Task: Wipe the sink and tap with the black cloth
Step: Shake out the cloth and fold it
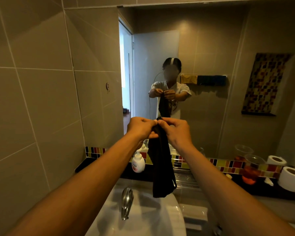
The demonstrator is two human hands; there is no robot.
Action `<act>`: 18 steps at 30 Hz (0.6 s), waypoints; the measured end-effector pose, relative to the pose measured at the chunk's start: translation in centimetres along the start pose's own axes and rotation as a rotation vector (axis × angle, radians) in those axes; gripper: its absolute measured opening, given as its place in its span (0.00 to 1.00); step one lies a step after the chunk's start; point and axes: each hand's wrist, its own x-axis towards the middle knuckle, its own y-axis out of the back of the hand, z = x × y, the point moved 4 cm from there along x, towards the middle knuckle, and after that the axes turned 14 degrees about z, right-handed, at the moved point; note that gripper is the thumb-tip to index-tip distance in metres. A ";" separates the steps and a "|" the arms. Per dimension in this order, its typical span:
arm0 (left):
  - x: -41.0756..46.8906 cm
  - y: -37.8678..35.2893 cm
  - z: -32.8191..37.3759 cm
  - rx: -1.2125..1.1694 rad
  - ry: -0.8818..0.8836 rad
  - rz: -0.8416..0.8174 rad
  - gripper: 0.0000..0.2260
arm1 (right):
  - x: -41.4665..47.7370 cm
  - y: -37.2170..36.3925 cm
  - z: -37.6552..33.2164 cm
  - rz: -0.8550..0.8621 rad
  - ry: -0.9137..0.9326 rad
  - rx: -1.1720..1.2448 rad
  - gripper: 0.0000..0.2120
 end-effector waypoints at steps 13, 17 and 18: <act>-0.2 -0.1 0.4 0.268 -0.321 -0.117 0.11 | 0.9 2.2 0.2 -0.161 0.076 -0.002 0.12; -0.2 -0.1 -0.6 0.613 -0.498 -0.273 0.24 | 1.2 2.5 -0.4 -0.256 0.080 -0.029 0.12; -0.2 0.0 -1.1 0.654 -0.494 -0.323 0.21 | 1.3 2.7 -0.4 -0.265 0.086 -0.054 0.12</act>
